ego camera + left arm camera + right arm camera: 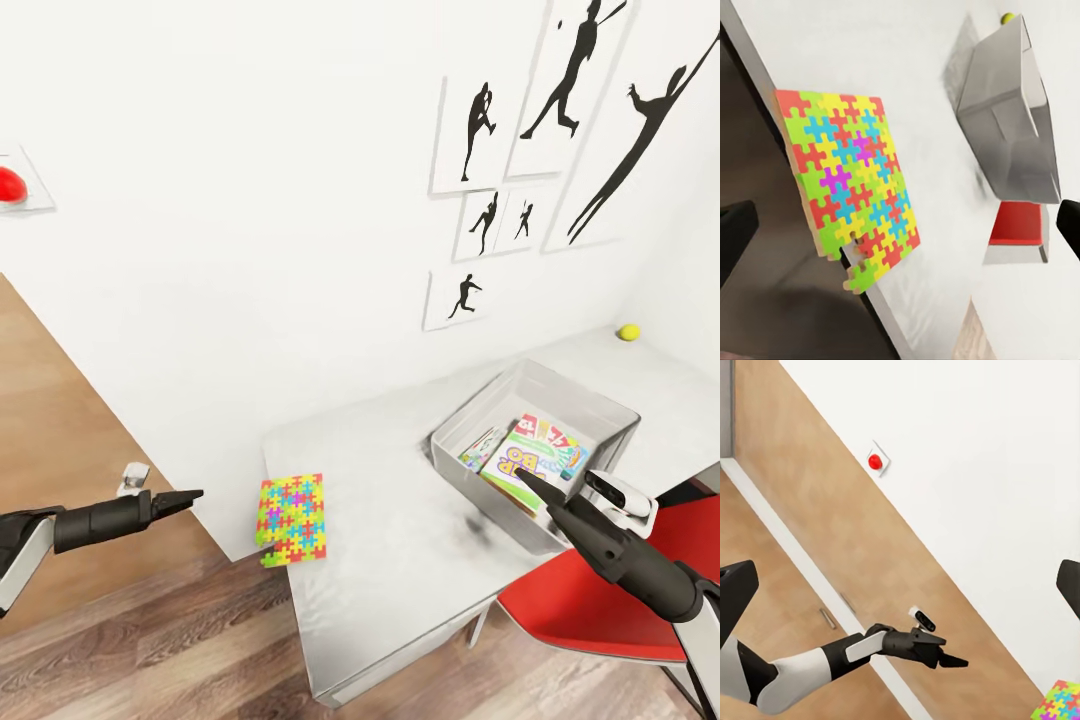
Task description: Put all the toys in the child's room - the three board games (two on the bed and one on the table), the two jigsaw puzzles on the table, and the tennis ball on the table - inside the toy box on the table in the child's room.
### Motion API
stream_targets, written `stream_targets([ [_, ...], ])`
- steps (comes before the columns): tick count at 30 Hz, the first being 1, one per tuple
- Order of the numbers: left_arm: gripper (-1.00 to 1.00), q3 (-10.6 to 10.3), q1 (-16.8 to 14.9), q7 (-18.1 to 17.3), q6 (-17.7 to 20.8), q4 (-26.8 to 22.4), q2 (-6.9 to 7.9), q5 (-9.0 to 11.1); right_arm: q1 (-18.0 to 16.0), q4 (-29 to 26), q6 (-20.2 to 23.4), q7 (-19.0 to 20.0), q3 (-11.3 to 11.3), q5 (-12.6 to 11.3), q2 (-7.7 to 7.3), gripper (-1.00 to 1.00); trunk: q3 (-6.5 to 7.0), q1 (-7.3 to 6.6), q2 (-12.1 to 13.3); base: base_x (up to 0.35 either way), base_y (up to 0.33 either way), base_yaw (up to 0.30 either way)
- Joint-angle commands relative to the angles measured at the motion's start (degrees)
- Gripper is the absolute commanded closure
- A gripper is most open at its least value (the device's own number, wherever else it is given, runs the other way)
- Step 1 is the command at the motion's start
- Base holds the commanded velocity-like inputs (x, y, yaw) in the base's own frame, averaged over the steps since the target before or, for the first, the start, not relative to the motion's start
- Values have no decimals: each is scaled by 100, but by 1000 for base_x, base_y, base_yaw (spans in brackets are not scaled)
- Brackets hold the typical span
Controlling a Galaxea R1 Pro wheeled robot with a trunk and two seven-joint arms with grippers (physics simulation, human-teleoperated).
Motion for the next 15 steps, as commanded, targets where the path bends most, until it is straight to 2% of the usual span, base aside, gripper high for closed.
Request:
stream_targets([
  [1,-100,-1,-4,8,51,11,-2,24,-2,0,54,9,-3,-25,-3,-100,-28,25,-51,0,0,0],
  [8,-100,7,-18,31,63,340,-28,24,-4,-2,65,13,-16,-33,-17,-100,-154,179,-331,0,0,0],
  [15,-100,8,-25,46,68,418,-68,19,-4,-25,114,-12,-27,-42,-41,-100,-279,332,-612,0,0,0],
])
